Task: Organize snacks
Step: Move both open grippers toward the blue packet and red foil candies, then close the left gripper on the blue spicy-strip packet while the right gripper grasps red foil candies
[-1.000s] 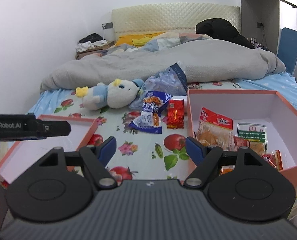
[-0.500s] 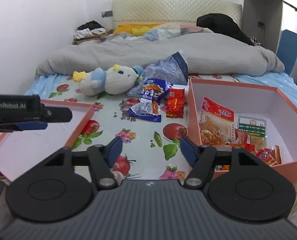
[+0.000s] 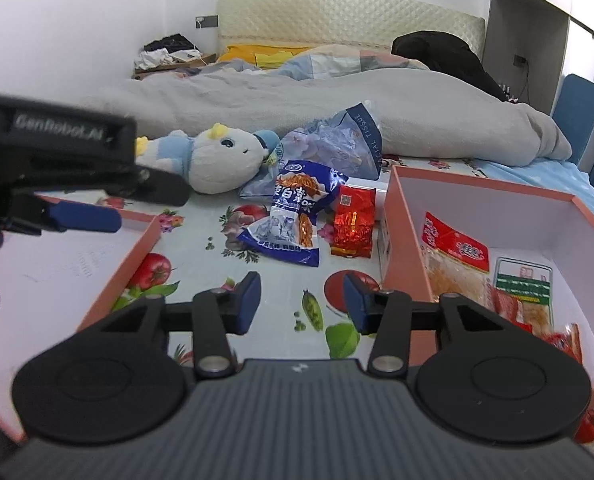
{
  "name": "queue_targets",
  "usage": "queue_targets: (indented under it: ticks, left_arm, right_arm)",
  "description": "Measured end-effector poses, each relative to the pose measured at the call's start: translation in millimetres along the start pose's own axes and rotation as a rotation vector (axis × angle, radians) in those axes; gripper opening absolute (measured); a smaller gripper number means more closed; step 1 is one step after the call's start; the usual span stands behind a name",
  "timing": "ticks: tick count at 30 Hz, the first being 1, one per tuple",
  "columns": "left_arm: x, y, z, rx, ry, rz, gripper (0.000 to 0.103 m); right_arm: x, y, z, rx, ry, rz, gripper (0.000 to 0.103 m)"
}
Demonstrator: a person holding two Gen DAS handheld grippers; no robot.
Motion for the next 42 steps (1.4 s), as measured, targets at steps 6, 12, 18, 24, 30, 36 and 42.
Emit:
queue_targets:
  ticks: [6,12,18,24,30,36,42]
  left_arm:
    - [-19.3,-44.3,-11.6,-0.049,0.026,0.005,0.076]
    - [-32.9,-93.1,-21.7,-0.110,0.027,0.032,0.076]
    - [-34.1,-147.6,-34.5,-0.165,-0.013,0.068,0.076]
    - [-34.7,-195.2,-41.3,-0.212,-0.064,0.098,0.076]
    - [-35.3,-225.9,-47.5,-0.228,-0.092,0.131,0.076]
    - [-37.3,-245.9,-53.9,-0.243,-0.093,0.166,0.076]
    - [-36.8,-256.5,-56.2,-0.236,-0.092,0.175,0.076]
  right_arm:
    - [-2.6,-40.4,-8.1,-0.008,0.018,0.029,0.045]
    - [4.4,-87.4,-14.7,-0.014,0.017,0.086,0.044]
    - [10.9,-134.3,-12.5,-0.009,0.015,0.163,0.044]
    - [20.4,-169.7,-14.6,-0.004,0.022,0.207,0.044]
    - [29.1,-189.3,-24.2,0.030,0.033,0.250,0.045]
    - [34.7,-205.7,-19.8,-0.020,0.004,0.230,0.045]
    - [27.8,-204.1,-19.3,-0.050,-0.012,0.170,0.047]
Point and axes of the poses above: each gripper's, at about its wrist camera, not at the fingertips, and y roughly against the way its jaws point, x to its right, z to its underside, the point moved 9 cm from there along -y, roughly the way its jaws point, and after that the axes turned 11 degrees about -y, right-handed, at the moved point
